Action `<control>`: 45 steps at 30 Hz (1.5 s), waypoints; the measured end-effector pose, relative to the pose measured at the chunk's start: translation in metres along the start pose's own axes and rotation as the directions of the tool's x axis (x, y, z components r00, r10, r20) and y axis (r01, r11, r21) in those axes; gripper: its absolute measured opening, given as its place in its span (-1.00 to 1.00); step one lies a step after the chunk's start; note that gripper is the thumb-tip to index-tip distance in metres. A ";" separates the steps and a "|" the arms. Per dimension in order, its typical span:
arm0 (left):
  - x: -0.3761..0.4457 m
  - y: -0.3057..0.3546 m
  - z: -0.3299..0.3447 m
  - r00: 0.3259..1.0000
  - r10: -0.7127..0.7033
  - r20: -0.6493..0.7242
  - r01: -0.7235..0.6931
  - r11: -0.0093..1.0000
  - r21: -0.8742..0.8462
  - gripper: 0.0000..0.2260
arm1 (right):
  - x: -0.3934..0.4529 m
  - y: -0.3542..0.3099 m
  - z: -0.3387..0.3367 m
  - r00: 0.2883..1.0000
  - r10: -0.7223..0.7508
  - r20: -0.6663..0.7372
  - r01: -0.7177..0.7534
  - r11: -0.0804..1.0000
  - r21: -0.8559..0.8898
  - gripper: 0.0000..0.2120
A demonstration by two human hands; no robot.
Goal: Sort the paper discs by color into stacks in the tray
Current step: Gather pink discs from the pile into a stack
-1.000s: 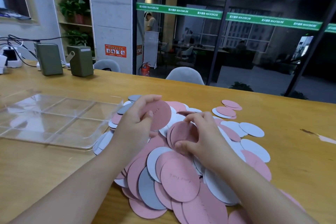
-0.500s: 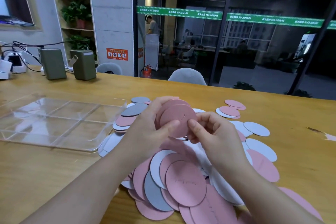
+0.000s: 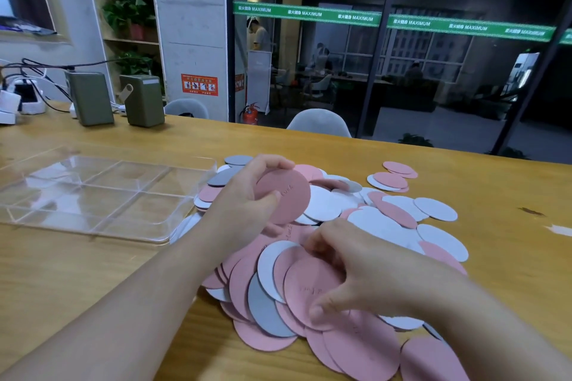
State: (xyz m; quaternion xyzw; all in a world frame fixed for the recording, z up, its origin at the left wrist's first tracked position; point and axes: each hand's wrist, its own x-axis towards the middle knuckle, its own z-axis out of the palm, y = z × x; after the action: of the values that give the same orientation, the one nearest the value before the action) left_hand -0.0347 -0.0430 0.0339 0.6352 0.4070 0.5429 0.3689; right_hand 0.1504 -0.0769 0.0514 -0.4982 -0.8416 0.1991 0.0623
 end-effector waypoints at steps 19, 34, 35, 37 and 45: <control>0.000 0.001 0.002 0.999 0.014 0.030 -0.013 0.999 -0.033 -0.63 | 0.016 0.014 -0.005 0.928 0.041 -0.369 0.088 0.942 0.325 -0.86; -0.010 0.006 0.018 0.971 0.017 0.238 -0.018 1.000 0.002 -0.50 | 0.008 0.018 -0.010 0.858 0.123 -0.498 0.126 0.890 0.438 -0.78; -0.011 0.007 0.018 0.971 0.006 0.240 -0.004 1.000 -0.011 -0.51 | 0.002 0.020 -0.013 0.873 0.099 -0.478 0.104 0.919 0.379 -0.81; -0.011 0.008 0.017 0.972 -0.010 0.235 0.022 0.998 -0.050 -0.50 | -0.011 0.018 -0.014 0.914 0.059 -0.401 0.054 0.963 0.264 -0.86; -0.013 0.006 0.018 0.965 -0.005 0.261 -0.012 0.998 0.061 -0.48 | -0.039 0.001 0.004 0.998 0.054 -0.042 -0.056 0.997 -0.060 -0.55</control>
State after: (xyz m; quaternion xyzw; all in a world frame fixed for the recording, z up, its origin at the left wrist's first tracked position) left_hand -0.0168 -0.0576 0.0316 0.7130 0.3706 0.4424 0.3983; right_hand 0.1693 -0.1109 0.0508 -0.5268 -0.8318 0.1648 0.0584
